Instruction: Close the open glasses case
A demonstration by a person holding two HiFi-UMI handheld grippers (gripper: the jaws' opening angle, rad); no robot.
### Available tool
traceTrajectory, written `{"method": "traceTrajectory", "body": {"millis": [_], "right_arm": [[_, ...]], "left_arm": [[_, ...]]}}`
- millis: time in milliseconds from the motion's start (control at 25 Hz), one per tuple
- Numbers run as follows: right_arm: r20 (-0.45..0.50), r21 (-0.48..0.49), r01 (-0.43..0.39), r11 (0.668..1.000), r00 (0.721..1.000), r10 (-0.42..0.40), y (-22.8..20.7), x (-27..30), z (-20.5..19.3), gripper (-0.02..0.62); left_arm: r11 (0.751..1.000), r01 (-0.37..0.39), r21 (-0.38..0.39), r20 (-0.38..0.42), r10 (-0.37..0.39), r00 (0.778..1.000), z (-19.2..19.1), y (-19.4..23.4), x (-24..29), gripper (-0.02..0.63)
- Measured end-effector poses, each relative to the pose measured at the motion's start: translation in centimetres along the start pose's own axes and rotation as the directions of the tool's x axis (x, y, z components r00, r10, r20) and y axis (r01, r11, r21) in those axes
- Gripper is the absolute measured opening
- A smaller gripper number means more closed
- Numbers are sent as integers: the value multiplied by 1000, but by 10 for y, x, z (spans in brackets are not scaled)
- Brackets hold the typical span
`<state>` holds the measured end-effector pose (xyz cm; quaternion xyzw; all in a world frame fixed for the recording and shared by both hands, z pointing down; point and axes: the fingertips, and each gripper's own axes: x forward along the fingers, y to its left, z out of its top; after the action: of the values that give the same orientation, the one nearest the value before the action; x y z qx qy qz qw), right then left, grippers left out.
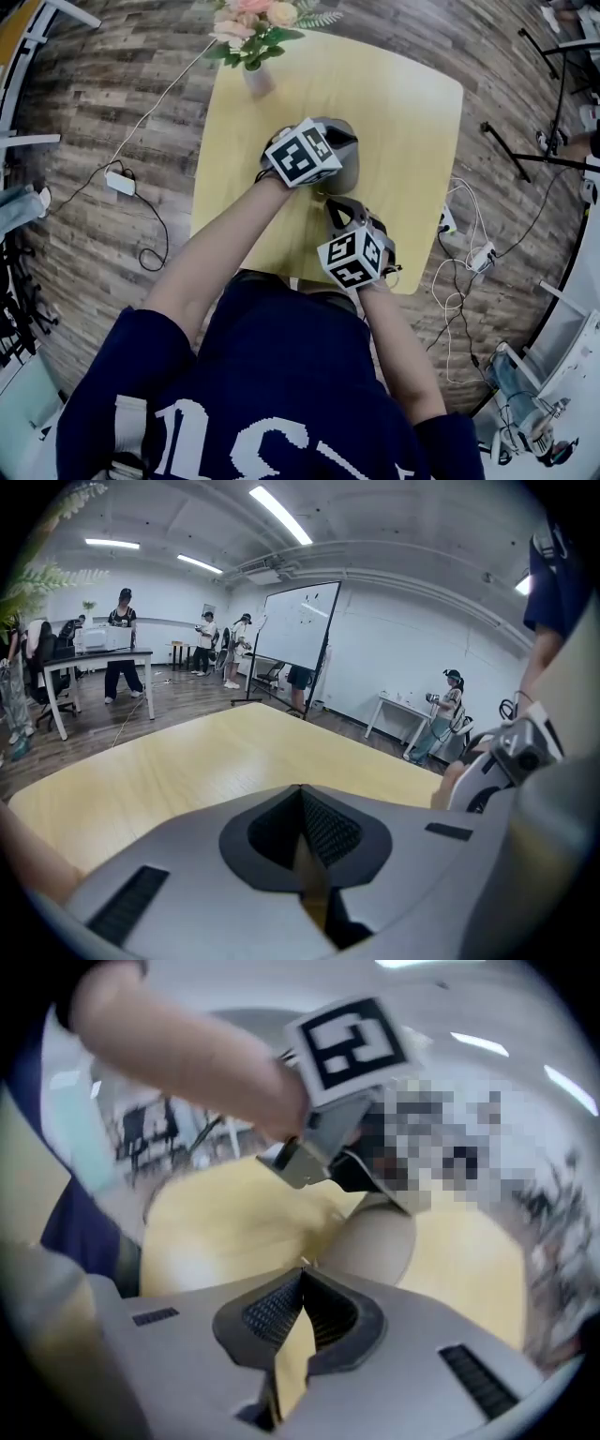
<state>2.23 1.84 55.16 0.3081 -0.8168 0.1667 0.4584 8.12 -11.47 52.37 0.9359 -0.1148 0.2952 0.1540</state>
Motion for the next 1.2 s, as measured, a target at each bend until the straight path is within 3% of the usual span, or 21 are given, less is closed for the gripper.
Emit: {"method": "traceTrajectory", "body": {"millis": [40, 80, 160, 200, 240, 360, 400, 520, 600, 720, 800, 1000, 1200], "right_arm": [[67, 199, -93, 976, 994, 81, 6, 2, 2, 27], [153, 397, -198, 896, 977, 148, 11, 4, 5, 31], [302, 655, -338, 676, 937, 176, 14, 9, 9, 110], [338, 721, -355, 595, 930, 145, 11, 12, 9, 124], [344, 762, -339, 552, 934, 98, 7, 14, 8, 126], [303, 828, -256, 498, 953, -16, -1, 22, 3, 98], [295, 851, -248, 463, 955, -31, -1, 25, 2, 98], [295, 916, -259, 305, 952, -78, -3, 30, 3, 138], [305, 934, -272, 231, 944, -124, -9, 30, 5, 141], [290, 949, -265, 169, 946, -148, -14, 34, 2, 79], [284, 952, -260, 161, 948, -144, -13, 36, 0, 36], [304, 930, -269, 249, 946, -111, -6, 26, -6, 26], [317, 912, -274, 304, 943, -101, -10, 17, -17, 25]], "left_arm": [[1000, 0, 0, 0, 0, 1000, 0, 0, 0, 14], [1000, 0, 0, -1, 0, 1000, 1, 0, 0, 14], [1000, 0, 1, -1, 0, 1000, 1, -1, 0, 14], [1000, 1, 3, -2, -1, 1000, 1, -2, 0, 14], [1000, 2, 5, -4, -2, 1000, 1, -2, 0, 14], [1000, 3, 12, -7, -3, 1000, 1, -1, 0, 14], [1000, 0, 13, -7, 0, 1000, 1, 0, -1, 14], [1000, -6, 11, -10, 6, 1000, 1, 1, -1, 14], [1000, -7, 10, -12, 7, 1000, 1, 0, -1, 14], [1000, -8, 12, -11, 8, 1000, 1, 0, 0, 14], [1000, -9, 18, -11, 10, 1000, 1, -1, 0, 14], [998, -4, 69, -47, 7, 999, 1, -3, 1, 14], [997, 9, 74, -55, -5, 999, 2, -1, 5, 14]]}}
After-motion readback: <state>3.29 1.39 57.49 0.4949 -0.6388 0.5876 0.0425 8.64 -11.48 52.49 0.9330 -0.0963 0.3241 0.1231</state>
